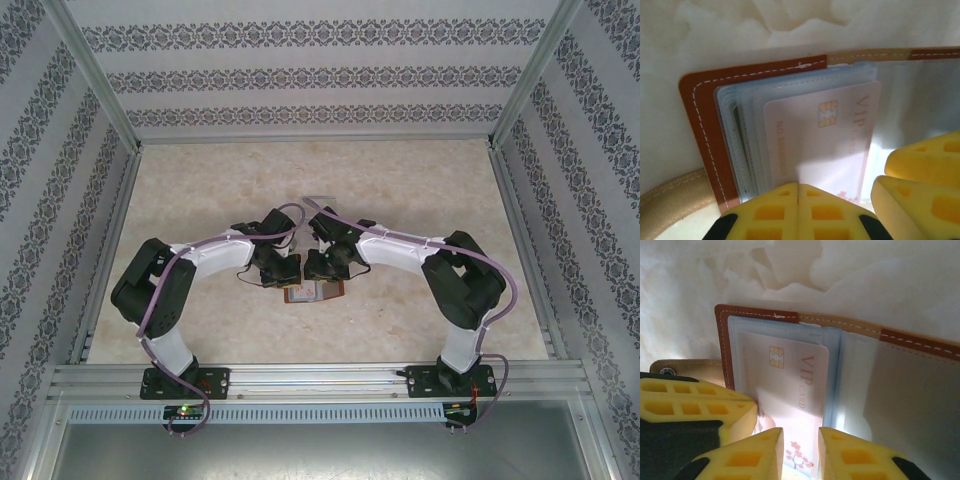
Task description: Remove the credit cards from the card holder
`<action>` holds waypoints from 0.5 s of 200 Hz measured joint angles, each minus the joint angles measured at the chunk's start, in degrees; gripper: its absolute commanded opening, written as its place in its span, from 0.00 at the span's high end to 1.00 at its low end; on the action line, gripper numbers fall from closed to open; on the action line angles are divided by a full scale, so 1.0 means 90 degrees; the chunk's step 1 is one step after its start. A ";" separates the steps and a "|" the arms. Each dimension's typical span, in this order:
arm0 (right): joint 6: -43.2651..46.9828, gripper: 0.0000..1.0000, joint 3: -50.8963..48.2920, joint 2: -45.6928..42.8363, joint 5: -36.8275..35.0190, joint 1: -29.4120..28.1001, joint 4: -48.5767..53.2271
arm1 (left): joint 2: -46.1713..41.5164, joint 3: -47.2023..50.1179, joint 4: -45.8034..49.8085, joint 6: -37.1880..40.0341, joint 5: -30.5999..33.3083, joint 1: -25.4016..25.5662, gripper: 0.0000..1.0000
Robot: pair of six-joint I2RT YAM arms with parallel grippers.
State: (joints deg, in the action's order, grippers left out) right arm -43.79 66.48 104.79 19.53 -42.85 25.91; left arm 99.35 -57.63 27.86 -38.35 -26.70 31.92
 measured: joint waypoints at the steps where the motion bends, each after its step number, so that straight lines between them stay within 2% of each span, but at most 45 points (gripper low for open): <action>1: 0.0002 0.73 0.0000 0.0005 0.0007 0.0000 -0.0005 | 0.0005 0.0000 0.0000 0.0000 0.0000 0.0000 1.00; 100: 0.0002 0.72 -0.0002 0.0226 0.0170 0.0002 -0.0265 | 0.0032 -0.0007 0.0000 0.0000 0.0012 0.0000 1.00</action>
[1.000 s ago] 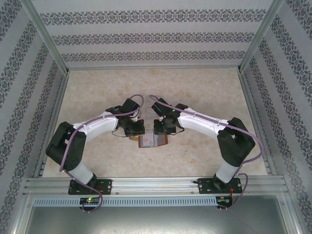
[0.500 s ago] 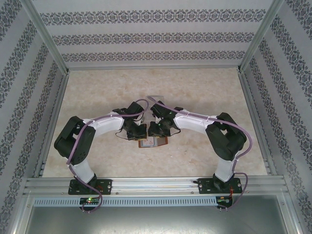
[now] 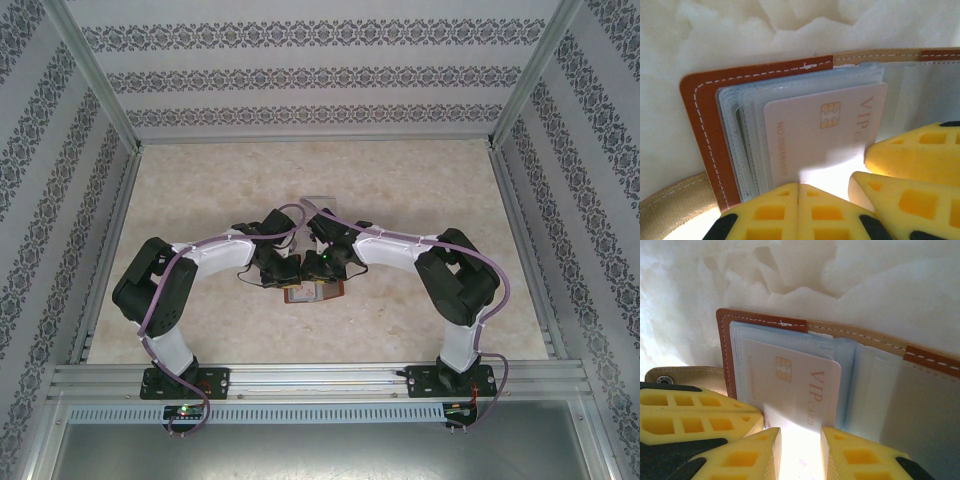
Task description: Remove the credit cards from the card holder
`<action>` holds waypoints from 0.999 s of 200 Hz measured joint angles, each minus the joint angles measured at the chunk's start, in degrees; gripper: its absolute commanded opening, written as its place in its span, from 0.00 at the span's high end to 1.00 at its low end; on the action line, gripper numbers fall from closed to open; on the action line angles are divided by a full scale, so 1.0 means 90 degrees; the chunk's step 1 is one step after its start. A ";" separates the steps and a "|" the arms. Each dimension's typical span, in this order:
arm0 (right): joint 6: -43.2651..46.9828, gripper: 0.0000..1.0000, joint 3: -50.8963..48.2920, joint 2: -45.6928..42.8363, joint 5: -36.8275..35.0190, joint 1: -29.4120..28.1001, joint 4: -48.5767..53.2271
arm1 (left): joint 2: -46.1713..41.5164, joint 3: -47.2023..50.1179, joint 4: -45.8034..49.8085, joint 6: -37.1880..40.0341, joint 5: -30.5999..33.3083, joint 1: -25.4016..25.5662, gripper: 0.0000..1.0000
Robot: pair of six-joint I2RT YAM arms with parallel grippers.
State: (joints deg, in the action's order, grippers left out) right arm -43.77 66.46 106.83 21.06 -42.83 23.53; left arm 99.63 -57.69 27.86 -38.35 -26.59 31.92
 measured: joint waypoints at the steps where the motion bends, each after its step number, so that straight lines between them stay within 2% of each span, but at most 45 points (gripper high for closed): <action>1: 0.0000 0.72 0.0000 0.0000 -0.0002 0.0000 0.0000 | 0.0000 0.0000 0.0000 0.0000 0.0000 0.0000 1.00; 87: 0.0049 0.66 0.0000 0.0000 -0.0311 0.0036 0.0206 | 0.0000 0.0000 0.0002 0.0000 0.0005 0.0000 1.00; 136: 0.0041 0.80 -0.0061 -0.0032 -0.0352 0.0039 0.0180 | 0.0000 0.0000 0.0002 0.0000 0.0007 0.0000 1.00; 200: -0.0005 0.80 -0.0136 -0.0053 -0.0182 0.0039 -0.0039 | 0.0000 0.0000 0.0002 0.0000 0.0007 0.0000 1.00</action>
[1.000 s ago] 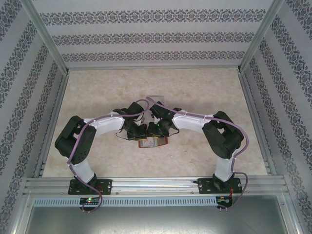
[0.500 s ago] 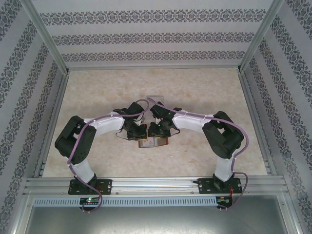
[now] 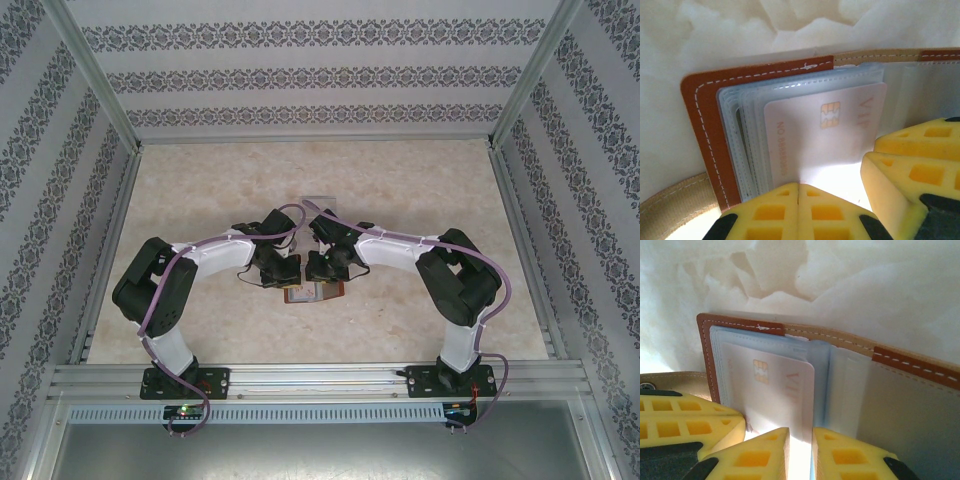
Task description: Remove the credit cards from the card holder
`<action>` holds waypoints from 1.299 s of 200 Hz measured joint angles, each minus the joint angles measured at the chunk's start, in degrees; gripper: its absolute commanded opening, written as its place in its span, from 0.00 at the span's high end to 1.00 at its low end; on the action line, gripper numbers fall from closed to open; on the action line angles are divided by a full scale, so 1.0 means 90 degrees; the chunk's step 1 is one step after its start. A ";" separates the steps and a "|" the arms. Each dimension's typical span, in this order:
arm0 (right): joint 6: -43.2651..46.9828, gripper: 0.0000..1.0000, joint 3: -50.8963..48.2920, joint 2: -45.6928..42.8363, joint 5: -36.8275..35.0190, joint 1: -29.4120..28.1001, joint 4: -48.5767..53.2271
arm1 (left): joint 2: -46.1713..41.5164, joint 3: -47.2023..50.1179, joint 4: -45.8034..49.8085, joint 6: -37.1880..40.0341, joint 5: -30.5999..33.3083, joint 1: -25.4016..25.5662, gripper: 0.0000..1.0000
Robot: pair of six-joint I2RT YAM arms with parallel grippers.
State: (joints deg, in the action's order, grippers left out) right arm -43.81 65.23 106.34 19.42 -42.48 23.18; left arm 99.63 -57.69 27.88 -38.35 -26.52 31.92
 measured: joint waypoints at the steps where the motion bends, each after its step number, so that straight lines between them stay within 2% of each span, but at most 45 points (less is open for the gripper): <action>1: 0.0000 0.80 -0.0002 0.0000 0.0000 0.0000 0.0000 | 0.0000 0.0000 0.0000 0.0000 0.0000 0.0000 1.00; 32: -0.0029 0.85 -0.0017 0.0000 0.0015 0.0000 -0.0032 | 0.0000 0.0000 0.0002 0.0000 0.0005 0.0000 1.00; 68: -0.0046 0.88 -0.0024 0.0000 -0.0032 0.0015 0.0005 | 0.0000 0.0000 0.0000 0.0000 0.0019 0.0000 1.00; 228: -0.0097 0.87 -0.0029 -0.0024 -0.0022 0.0012 0.0002 | 0.0000 0.0000 0.0000 0.0000 0.0019 0.0000 1.00; 241: -0.0100 0.85 -0.0032 -0.0027 -0.0029 0.0012 0.0005 | 0.0000 0.0000 0.0000 0.0000 0.0019 0.0000 1.00; 252: -0.0134 0.77 -0.0039 -0.0051 -0.0039 0.0012 0.0005 | 0.0000 0.0000 0.0000 0.0000 0.0019 0.0000 1.00; 260: -0.0121 0.75 -0.0053 -0.0083 -0.0056 0.0012 0.0007 | 0.0000 0.0000 0.0000 0.0000 0.0019 0.0000 1.00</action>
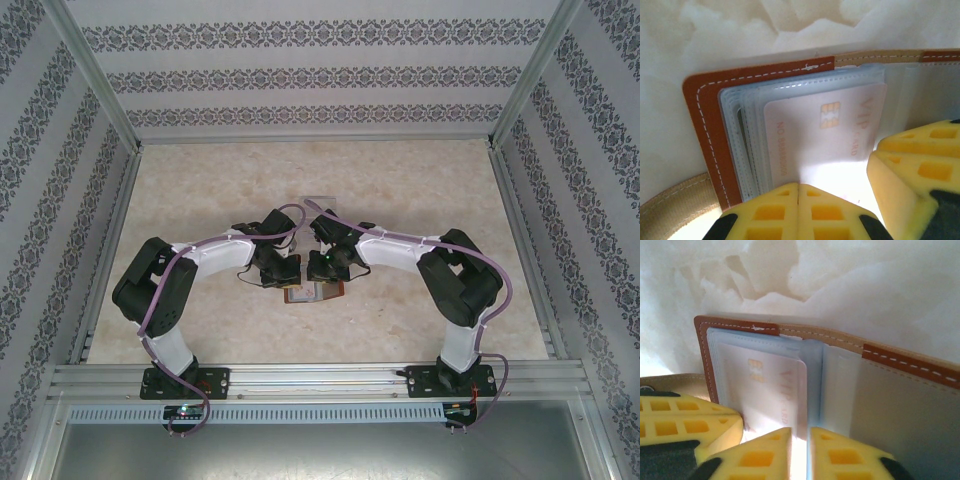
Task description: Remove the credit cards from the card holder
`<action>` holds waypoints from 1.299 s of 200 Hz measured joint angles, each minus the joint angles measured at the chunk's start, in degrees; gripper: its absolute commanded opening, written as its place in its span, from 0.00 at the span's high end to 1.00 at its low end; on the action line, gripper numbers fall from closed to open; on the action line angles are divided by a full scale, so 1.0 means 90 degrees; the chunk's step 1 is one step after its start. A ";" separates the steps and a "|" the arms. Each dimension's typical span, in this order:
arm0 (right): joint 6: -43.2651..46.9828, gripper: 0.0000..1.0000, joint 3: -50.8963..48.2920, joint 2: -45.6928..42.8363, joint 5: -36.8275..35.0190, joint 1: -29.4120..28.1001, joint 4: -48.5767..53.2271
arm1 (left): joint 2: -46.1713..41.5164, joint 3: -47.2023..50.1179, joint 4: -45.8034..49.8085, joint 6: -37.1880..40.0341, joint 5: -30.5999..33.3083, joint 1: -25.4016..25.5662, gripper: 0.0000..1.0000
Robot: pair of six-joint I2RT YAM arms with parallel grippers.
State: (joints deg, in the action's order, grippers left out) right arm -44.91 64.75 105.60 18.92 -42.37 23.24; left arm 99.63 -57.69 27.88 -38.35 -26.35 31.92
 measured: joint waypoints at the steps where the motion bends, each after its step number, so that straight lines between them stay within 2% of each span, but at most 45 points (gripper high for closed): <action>1: 0.0015 0.75 -0.0002 -0.0002 0.0000 0.0000 0.0000 | 0.0000 0.0000 0.0000 0.0000 0.0000 0.0000 1.00; 114: -0.0044 0.77 -0.0063 -0.0083 0.0194 0.0000 -0.0279 | -0.0002 0.0000 0.0000 0.0000 0.0000 0.0000 1.00; 223: -0.0039 0.71 -0.0063 0.0085 0.0250 0.0000 -0.0355 | -0.0002 0.0000 0.0002 0.0000 0.0005 0.0000 0.99; 241: -0.0039 0.73 -0.0063 0.0097 0.0294 0.0000 -0.0374 | -0.0002 0.0000 0.0002 0.0000 0.0007 0.0000 0.99; 260: -0.0027 0.80 -0.0063 0.0119 0.0296 0.0000 -0.0374 | -0.0002 0.0000 0.0017 0.0000 0.0027 0.0000 0.99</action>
State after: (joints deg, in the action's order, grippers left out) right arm -45.15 64.18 106.67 21.58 -42.37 19.88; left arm 99.61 -57.69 28.03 -38.35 -26.11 31.92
